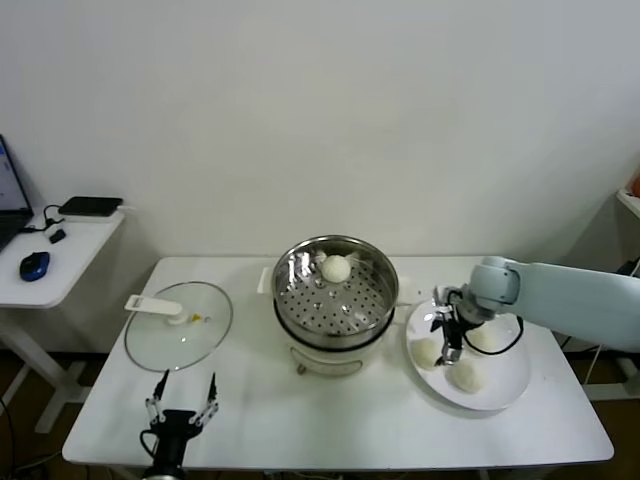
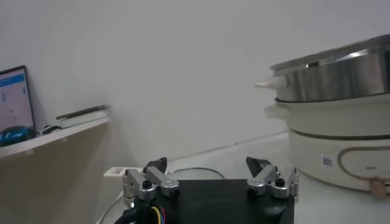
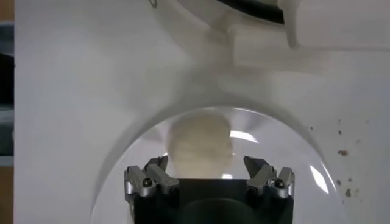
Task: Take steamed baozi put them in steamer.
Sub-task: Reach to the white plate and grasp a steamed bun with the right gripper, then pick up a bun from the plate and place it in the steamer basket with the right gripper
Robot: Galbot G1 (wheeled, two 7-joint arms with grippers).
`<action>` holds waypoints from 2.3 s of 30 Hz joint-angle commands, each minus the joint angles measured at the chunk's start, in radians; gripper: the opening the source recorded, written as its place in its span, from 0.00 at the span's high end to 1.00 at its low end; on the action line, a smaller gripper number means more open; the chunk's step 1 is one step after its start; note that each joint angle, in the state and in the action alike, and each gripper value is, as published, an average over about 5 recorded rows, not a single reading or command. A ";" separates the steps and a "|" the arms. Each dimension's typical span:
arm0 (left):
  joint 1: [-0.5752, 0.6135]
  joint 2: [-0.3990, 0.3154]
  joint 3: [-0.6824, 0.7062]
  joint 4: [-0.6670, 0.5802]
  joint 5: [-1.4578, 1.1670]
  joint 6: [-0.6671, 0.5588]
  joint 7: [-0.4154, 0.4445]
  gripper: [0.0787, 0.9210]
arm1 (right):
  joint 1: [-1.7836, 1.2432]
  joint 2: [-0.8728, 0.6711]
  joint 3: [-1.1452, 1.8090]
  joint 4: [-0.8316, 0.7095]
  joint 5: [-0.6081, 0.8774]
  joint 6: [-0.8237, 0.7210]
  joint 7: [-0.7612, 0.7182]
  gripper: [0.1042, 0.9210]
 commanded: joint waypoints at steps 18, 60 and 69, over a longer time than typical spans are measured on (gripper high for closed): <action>0.003 -0.049 -0.006 -0.005 0.008 0.002 0.001 0.12 | -0.043 0.036 0.037 -0.036 -0.019 -0.026 -0.018 0.30; 0.001 -0.049 0.017 -0.011 0.030 0.011 0.011 0.12 | 0.747 0.263 -0.206 0.054 0.277 0.072 -0.385 0.45; 0.000 -0.049 0.015 -0.010 0.029 0.011 0.014 0.12 | 0.541 0.457 -0.054 -0.014 0.272 -0.002 -0.316 0.45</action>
